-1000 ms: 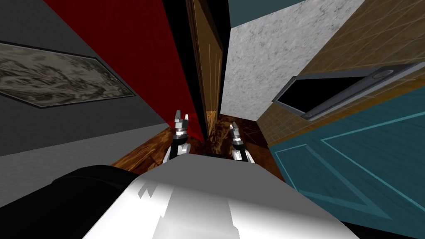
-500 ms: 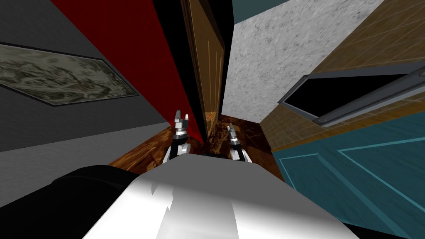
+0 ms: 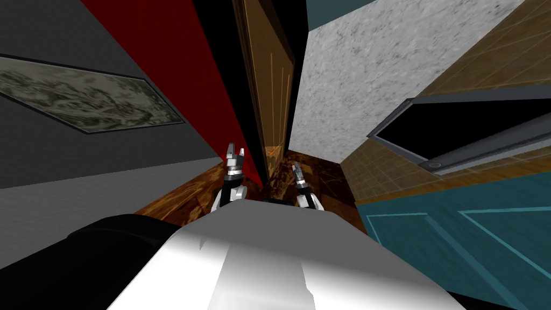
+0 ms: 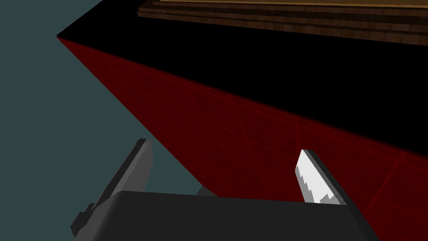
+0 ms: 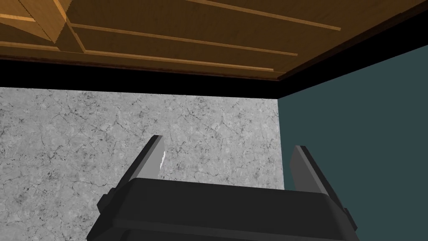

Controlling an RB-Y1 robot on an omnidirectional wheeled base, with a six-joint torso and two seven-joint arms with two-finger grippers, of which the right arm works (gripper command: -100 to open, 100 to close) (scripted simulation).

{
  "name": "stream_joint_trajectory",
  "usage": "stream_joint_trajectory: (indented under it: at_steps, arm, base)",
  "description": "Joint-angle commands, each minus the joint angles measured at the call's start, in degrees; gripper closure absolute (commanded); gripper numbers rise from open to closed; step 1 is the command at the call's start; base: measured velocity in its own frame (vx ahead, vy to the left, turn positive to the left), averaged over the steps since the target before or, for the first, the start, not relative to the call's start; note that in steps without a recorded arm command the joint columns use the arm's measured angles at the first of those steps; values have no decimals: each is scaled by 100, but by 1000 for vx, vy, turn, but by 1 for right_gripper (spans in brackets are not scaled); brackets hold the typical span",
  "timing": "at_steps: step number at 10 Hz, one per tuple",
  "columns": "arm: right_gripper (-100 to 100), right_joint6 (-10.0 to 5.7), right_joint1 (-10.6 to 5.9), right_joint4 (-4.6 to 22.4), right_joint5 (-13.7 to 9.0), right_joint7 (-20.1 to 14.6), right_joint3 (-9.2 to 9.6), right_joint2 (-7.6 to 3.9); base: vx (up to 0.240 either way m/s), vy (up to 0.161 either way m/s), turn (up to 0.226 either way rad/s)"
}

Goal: Push the door open

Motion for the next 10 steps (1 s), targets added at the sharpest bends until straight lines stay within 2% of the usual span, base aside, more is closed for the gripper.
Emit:
stream_joint_trajectory:
  at_steps: [1,4,10]
  arm:
    - [-100,-36,-56,232,50,-8,117,33]
    - [-100,-96,-163,535,83,-44,211,37]
    - [-100,-216,-376,1142,151,-117,400,61]
  base:
    - [124,-119,151]
    - [99,-120,92]
    - [69,-81,90]
